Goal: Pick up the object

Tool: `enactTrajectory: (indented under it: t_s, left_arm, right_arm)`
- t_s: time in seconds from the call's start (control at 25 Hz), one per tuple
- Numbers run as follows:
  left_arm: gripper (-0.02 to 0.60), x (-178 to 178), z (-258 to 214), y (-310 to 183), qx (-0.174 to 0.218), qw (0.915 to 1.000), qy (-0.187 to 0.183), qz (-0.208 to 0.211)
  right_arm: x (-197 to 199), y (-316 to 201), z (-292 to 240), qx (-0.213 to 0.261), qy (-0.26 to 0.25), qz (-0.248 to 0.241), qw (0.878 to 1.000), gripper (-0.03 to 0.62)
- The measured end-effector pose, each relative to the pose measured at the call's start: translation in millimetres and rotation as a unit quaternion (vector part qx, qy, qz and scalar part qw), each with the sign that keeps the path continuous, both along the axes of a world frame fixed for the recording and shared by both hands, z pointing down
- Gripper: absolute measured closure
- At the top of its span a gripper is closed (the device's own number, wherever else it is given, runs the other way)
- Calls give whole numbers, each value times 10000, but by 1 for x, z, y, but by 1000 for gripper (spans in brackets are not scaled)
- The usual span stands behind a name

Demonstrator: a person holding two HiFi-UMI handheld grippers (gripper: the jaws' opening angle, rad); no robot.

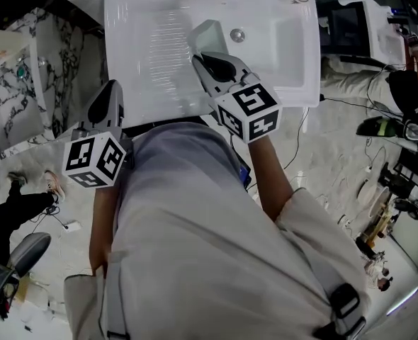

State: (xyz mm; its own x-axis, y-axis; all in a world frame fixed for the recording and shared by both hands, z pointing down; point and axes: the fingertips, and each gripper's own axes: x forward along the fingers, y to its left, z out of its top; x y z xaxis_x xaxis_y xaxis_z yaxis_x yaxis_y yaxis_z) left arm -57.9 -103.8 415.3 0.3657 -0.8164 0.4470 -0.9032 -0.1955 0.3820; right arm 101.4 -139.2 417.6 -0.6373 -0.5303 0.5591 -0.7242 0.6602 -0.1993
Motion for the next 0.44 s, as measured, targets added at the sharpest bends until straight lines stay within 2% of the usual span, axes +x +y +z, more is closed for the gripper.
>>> enactTrajectory:
  t_s: [0.44]
  left_arm:
    - [575,-3,4,-2,-74,10000,25,-5]
  right_arm:
    - [-5,-4,-1,-41,-59,-4,10000,577]
